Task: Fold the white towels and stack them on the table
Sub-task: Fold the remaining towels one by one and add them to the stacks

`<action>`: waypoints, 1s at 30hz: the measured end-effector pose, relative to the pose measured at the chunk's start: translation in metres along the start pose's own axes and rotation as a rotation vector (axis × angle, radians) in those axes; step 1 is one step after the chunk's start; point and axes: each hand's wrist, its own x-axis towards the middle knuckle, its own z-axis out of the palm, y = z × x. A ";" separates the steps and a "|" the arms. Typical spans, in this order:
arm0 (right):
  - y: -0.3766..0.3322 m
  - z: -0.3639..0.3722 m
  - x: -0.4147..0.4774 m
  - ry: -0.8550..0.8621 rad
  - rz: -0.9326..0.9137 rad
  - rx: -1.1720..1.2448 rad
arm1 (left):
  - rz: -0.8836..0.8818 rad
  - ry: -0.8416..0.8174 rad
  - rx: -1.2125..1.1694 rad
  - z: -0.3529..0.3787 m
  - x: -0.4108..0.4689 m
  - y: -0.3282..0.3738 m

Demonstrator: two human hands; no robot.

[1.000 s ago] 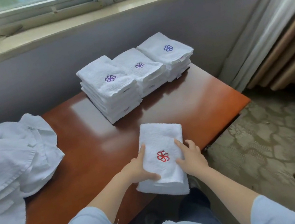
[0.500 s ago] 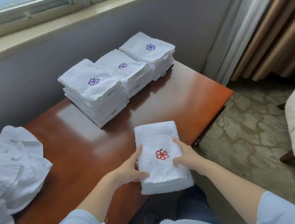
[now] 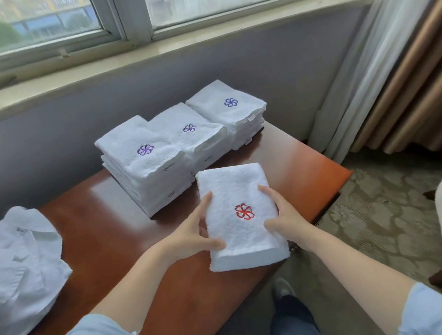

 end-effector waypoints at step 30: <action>-0.221 -0.053 0.318 -0.554 -0.355 -0.236 | -0.248 0.669 0.049 -0.141 0.146 0.152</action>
